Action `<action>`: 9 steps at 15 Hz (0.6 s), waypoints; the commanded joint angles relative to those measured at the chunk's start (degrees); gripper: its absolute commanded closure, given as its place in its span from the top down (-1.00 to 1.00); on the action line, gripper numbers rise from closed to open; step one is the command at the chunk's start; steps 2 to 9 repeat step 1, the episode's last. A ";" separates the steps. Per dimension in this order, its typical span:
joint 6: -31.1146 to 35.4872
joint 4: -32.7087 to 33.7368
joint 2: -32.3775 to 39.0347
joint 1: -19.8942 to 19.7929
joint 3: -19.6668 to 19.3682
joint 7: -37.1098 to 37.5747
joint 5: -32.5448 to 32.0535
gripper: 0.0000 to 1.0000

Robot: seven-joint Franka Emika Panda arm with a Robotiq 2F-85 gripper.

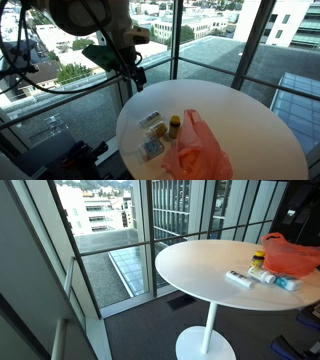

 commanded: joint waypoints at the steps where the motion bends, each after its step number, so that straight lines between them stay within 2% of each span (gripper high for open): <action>1: -0.16 0.09 0.01 -0.64 0.62 -0.30 0.38 1.00; 9: -0.16 0.09 0.01 -0.64 0.62 -0.30 0.38 1.00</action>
